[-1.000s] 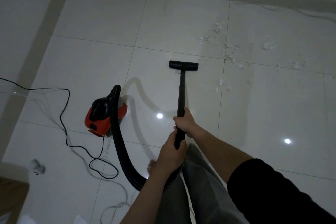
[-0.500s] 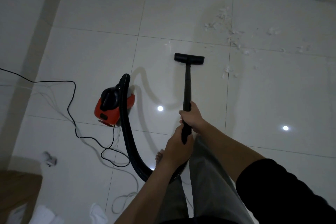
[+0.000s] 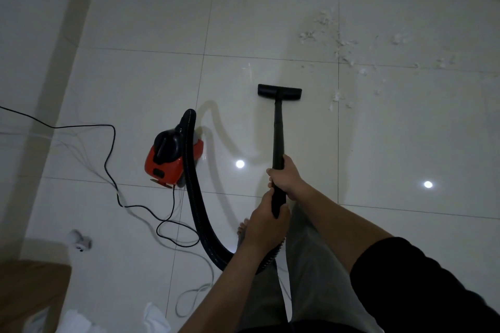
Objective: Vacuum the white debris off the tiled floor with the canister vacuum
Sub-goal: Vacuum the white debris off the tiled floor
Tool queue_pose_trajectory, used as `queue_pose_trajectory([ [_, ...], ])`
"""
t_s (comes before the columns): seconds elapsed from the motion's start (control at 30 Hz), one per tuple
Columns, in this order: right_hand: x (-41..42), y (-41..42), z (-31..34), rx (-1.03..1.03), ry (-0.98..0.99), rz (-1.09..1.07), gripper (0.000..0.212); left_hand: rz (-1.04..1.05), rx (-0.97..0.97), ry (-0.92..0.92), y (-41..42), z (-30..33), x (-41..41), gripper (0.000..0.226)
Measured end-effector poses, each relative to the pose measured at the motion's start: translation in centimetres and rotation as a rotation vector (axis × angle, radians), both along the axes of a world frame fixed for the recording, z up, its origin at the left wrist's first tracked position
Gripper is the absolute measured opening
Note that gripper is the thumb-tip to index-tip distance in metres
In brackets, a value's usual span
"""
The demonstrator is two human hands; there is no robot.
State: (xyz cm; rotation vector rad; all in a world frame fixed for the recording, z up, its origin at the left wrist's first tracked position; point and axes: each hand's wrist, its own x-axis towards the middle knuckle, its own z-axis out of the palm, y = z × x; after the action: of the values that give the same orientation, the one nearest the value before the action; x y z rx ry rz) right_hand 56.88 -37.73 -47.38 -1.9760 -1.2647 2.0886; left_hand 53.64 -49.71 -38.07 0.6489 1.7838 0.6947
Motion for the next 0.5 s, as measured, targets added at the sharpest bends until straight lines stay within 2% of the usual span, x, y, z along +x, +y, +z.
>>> queue_pose_trajectory([
  [0.5,1.0,-4.6,0.6,-0.012,0.006,0.017,0.074,-0.046,-0.068,0.063,-4.4,0.5,1.2,0.042],
])
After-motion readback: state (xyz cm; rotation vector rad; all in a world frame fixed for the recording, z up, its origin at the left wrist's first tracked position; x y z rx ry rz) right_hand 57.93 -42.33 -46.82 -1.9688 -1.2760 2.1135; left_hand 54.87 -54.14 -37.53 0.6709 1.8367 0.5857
